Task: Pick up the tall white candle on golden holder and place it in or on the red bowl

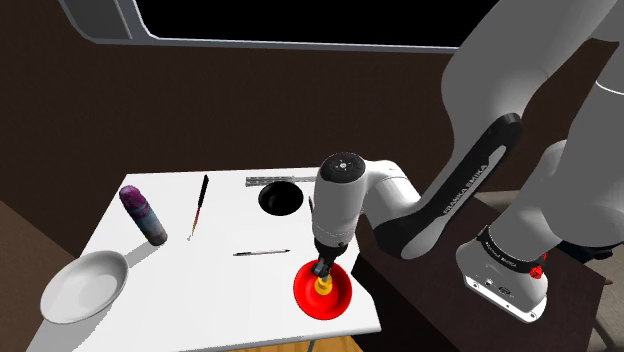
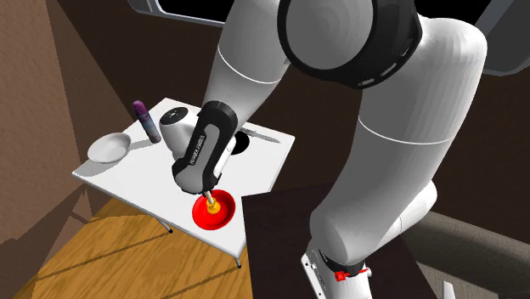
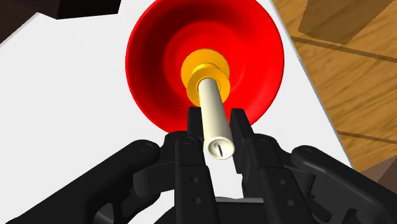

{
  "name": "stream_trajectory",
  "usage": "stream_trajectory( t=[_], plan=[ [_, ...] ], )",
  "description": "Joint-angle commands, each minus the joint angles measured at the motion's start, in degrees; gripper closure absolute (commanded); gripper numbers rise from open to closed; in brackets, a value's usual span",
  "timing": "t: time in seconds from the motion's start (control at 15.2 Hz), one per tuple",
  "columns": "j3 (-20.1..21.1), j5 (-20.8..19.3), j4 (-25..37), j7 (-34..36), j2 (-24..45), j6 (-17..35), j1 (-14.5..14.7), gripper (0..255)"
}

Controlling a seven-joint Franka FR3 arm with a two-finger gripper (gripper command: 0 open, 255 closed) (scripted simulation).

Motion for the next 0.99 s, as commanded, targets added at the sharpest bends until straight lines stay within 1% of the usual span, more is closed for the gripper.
stream_trajectory(
  t=[0.0, 0.13, 0.2, 0.53, 0.66, 0.79, 0.92],
  plan=[
    [0.0, -0.1, 0.0, 0.0, 0.0, 0.0, 0.0, 255],
    [0.0, 0.0, 0.0, 0.0, 0.0, 0.0, 0.0, 255],
    [0.0, 0.0, 0.0, 0.0, 0.0, 0.0, 0.0, 0],
    [0.0, 0.0, 0.0, 0.0, 0.0, 0.0, 0.0, 0],
    [3.2, 5.8, -0.1, -4.1, -4.6, -3.5, -2.2, 0],
    [5.1, 10.8, 0.1, -7.7, -8.7, -7.0, -3.4, 0],
    [4.8, 10.8, 0.1, -7.7, -8.8, -7.0, -3.2, 0]
  ],
)
